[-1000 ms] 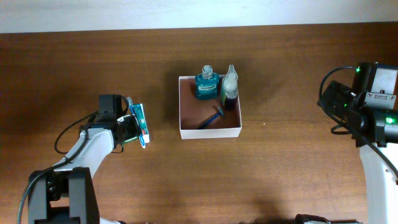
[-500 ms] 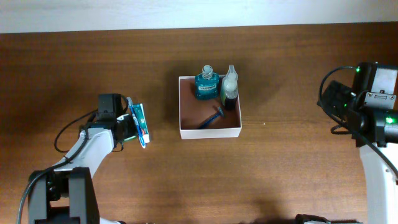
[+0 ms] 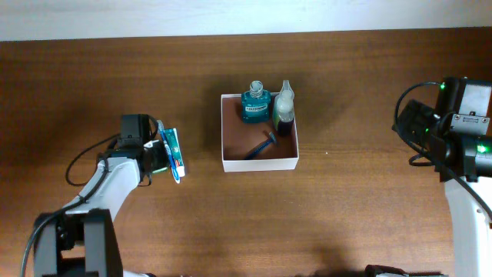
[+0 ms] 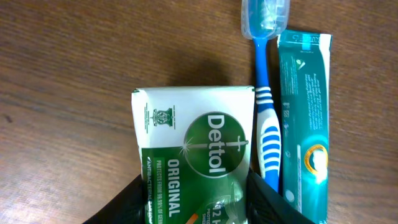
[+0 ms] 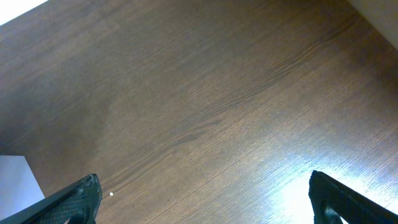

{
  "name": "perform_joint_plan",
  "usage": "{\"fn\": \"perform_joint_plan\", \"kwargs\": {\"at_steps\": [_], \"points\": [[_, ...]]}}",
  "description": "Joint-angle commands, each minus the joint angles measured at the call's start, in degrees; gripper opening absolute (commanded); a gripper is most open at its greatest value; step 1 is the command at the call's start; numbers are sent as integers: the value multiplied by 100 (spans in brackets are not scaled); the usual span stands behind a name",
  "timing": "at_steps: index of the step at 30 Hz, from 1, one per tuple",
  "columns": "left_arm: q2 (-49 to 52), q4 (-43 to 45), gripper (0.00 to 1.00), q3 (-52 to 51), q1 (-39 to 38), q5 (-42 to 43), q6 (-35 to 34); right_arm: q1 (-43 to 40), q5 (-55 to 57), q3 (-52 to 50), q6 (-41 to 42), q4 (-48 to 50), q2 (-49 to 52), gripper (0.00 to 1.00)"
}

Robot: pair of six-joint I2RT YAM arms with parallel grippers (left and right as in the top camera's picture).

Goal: Pack container
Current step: 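Lower the left gripper and grasp the Dettol soap bar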

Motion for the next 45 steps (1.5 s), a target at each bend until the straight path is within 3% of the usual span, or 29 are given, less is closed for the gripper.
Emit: {"fn": "perform_joint_plan", "kwargs": {"at_steps": [1,8,12,19,23,25,26,31,33,38,45], "points": [[-522,-122,43,310,-9,-146,111,-37,26,50,7,22,0,99],[-1390,-577,43,603,-251,-118,107,-37,28,50,9,22,0,99],[-1805,-542,39,719,-758,138,-22,-37,26,50,7,22,0,99],[-1886,-413,41,1001,-1611,-61,-197,-37,28,50,7,22,0,99],[-1884,-627,53,1001,-1582,-1139,-195,-37,26,50,7,22,0,99],[-1884,-916,72,1001,-1408,-1908,-195,-37,28,50,7,22,0,99],[-1873,-1043,75,999,-1307,-1991,-186,-37,28,50,7,22,0,99],[-1628,-1209,87,981,-831,-1180,584,-37,28,50,7,22,0,99],[-1375,-1209,97,981,-636,-909,715,-37,28,50,7,22,0,99],[-525,-1086,99,981,-109,-800,804,-37,28,50,7,22,0,99],[479,-516,98,981,284,146,1834,-37,26,50,7,22,0,99]]}}
